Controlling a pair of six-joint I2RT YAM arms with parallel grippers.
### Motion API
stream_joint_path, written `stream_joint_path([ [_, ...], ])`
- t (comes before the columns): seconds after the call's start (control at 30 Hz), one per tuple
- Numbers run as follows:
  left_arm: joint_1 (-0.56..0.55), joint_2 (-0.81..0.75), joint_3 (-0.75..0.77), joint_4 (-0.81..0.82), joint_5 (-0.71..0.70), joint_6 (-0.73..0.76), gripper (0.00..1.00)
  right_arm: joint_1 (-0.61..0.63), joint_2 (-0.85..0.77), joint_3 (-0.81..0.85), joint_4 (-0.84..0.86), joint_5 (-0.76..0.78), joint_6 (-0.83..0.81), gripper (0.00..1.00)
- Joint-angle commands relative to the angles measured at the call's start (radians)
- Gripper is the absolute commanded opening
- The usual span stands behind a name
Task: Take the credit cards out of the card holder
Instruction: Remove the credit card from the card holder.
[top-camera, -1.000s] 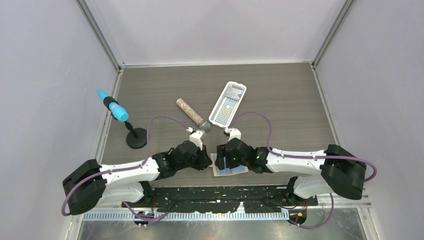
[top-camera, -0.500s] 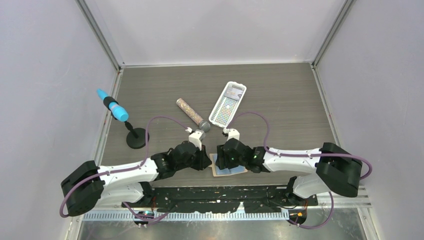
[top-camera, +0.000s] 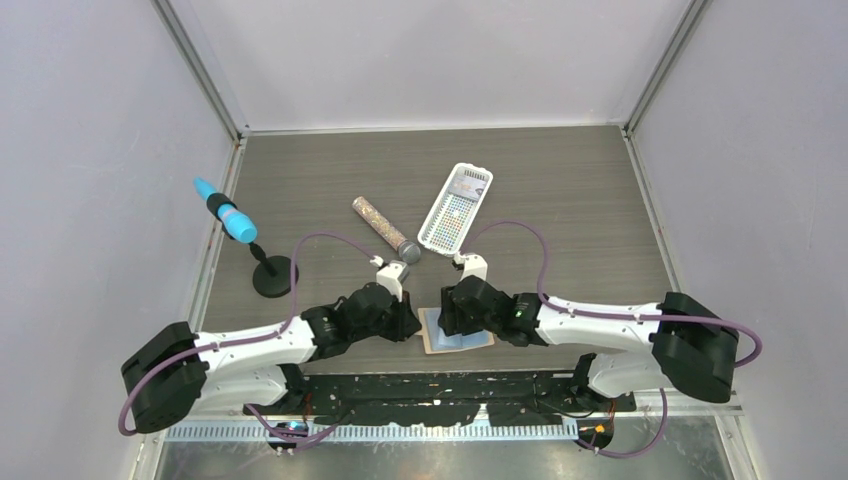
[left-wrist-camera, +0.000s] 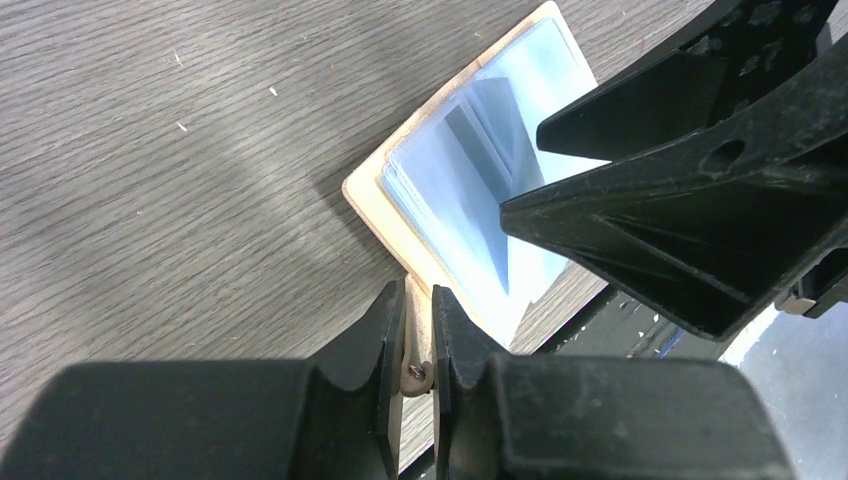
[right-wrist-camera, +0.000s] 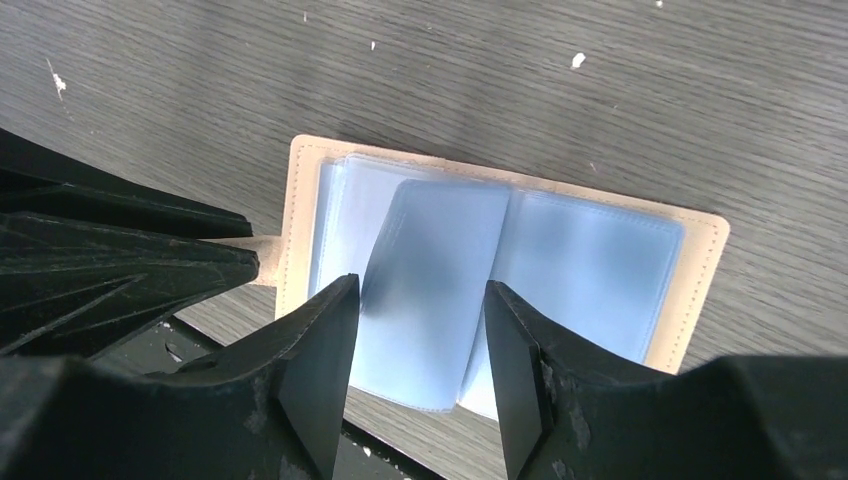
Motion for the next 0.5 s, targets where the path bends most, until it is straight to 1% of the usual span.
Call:
stream_joint_path([
  [0.0,0.003,-0.027,-0.005,0.002,-0.024,-0.001,0.00,0.005,-0.041,-0.001,-0.028,0.073,-0.006,0.56],
  [0.17,0.003,-0.033,-0.007,0.001,-0.021,-0.003,0.00,0.000,-0.087,-0.013,-0.111,0.135,-0.006,0.56],
  [0.27,0.003,-0.039,-0.008,0.000,-0.017,-0.003,0.00,-0.010,-0.141,-0.017,-0.188,0.189,-0.003,0.56],
  [0.37,0.003,-0.043,-0.007,0.003,-0.015,-0.003,0.00,-0.012,-0.178,0.005,-0.258,0.279,0.005,0.56],
  [0.47,0.003,-0.042,-0.006,0.009,-0.014,-0.003,0.00,-0.012,-0.188,0.040,-0.291,0.289,-0.010,0.56],
])
